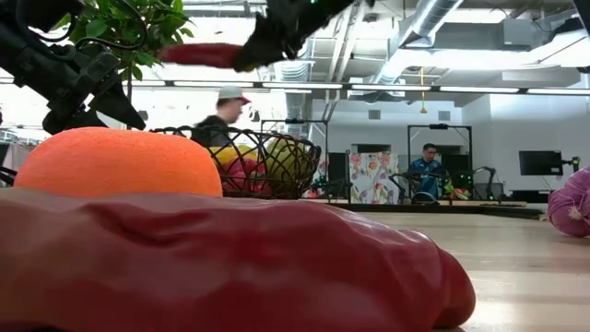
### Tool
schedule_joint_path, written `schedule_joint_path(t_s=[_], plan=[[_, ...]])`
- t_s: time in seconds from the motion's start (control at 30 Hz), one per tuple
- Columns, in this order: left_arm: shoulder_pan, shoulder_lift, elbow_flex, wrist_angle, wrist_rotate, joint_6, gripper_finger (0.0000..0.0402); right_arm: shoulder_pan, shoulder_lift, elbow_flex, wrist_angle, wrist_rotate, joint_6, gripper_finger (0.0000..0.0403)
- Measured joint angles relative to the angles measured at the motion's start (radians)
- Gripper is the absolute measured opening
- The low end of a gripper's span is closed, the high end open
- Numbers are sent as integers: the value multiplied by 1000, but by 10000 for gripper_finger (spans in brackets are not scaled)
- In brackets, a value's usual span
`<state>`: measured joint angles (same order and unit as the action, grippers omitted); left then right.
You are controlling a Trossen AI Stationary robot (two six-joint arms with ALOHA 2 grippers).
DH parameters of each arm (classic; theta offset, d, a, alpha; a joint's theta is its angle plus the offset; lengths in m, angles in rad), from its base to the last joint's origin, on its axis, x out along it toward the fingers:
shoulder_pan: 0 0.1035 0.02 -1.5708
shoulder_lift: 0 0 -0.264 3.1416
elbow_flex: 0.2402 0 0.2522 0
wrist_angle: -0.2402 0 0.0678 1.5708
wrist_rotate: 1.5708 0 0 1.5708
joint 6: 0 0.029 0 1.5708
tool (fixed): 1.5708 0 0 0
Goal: Build produce basket
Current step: Put the top red chili pepper into the wire basket, then put the orange into the wire basket
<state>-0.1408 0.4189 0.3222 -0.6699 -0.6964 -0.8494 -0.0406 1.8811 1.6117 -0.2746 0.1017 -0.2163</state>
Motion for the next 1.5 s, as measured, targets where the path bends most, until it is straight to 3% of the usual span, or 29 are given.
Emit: schedule_joint_path(t_s=[0.33,0.6,0.97,1.27,1.5], plan=[[0,0,0,-1,0,0,368,-172,122,-1,71,-83,1,121],[0,0,0,-7,0,0,368,-206,171,-2,75,-81,6,148],[0,0,0,-13,-8,0,368,-216,186,-1,68,-71,17,256],[0,0,0,-13,-5,-10,368,-164,32,-1,-13,-73,28,283],[0,0,0,-13,2,-15,368,-29,-162,-1,-233,-95,115,283]])
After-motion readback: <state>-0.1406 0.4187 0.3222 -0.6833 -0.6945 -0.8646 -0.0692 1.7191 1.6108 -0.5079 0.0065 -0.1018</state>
